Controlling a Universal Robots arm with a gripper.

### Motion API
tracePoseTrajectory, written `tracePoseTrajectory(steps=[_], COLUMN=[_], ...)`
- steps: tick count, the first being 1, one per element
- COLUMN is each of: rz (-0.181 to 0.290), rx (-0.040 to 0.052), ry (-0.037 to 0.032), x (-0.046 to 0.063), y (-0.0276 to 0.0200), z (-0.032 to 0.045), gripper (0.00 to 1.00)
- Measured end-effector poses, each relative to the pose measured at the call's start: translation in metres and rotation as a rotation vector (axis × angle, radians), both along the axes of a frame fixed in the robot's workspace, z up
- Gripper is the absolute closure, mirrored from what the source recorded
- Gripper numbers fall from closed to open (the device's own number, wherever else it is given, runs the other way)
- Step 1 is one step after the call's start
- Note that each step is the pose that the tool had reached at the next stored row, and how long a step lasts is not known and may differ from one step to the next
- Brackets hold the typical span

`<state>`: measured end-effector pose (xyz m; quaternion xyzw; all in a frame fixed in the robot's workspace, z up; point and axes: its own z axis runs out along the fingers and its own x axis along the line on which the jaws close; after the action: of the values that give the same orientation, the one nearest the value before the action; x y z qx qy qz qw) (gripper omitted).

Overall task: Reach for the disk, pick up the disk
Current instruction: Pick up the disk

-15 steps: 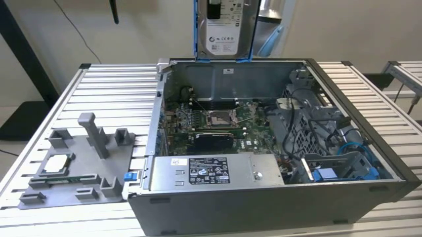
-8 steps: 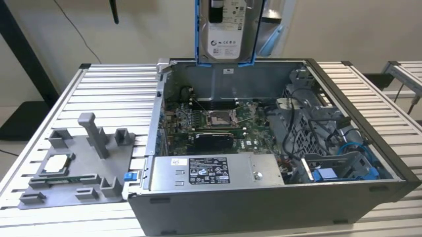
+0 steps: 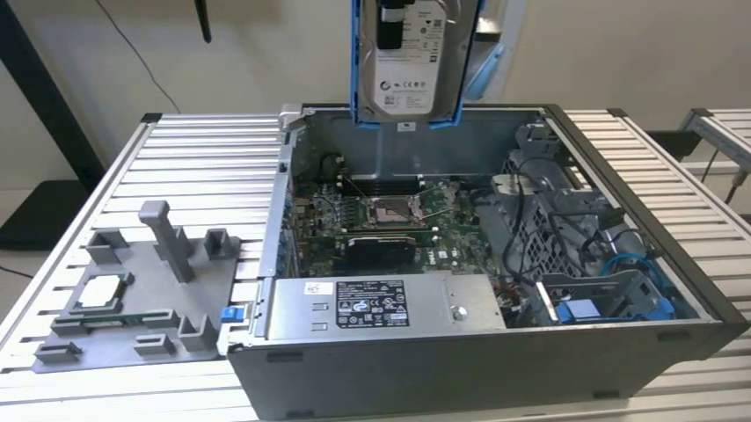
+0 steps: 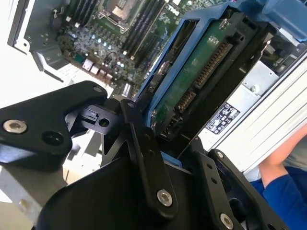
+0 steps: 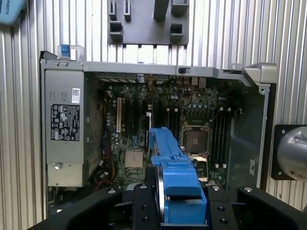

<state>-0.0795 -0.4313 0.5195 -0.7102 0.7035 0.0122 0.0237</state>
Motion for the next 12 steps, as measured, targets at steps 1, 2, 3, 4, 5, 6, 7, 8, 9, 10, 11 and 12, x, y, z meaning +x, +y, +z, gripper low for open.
tracePoseTrajectory(steps=[1,2,3,4,5,6,7,8,9,10,11,12], rz=[0.0,0.0,0.0,0.0,0.0,0.0,0.0,0.0,0.0,0.0,0.0,0.0], rx=[0.0001,0.0001,0.0001,0.0001,0.0001,0.0,0.0001,0.0,0.0001,0.0,0.0001,0.0001], ry=[0.0,0.0001,0.0001,0.0002,0.0003,0.0003,0.0004,0.0004,0.0005,0.0005,0.0006,0.0007], x=[0.001,0.001,0.002,0.002,0.003,0.004,0.005,0.006,0.007,0.008,0.008,0.009], y=[-0.0021,-0.0042,-0.0063,-0.0083,-0.0105,-0.0128,-0.0149,-0.0171,-0.0193,-0.0213,-0.0233,-0.0253], z=[-0.0002,-0.0004,-0.0006,-0.0009,-0.0011,-0.0013,-0.0016,-0.0018,-0.0021,-0.0024,-0.0026,-0.0028], gripper=[1.0,1.0,1.0,1.0,1.0,1.0,1.0,1.0,1.0,1.0,1.0,1.0])
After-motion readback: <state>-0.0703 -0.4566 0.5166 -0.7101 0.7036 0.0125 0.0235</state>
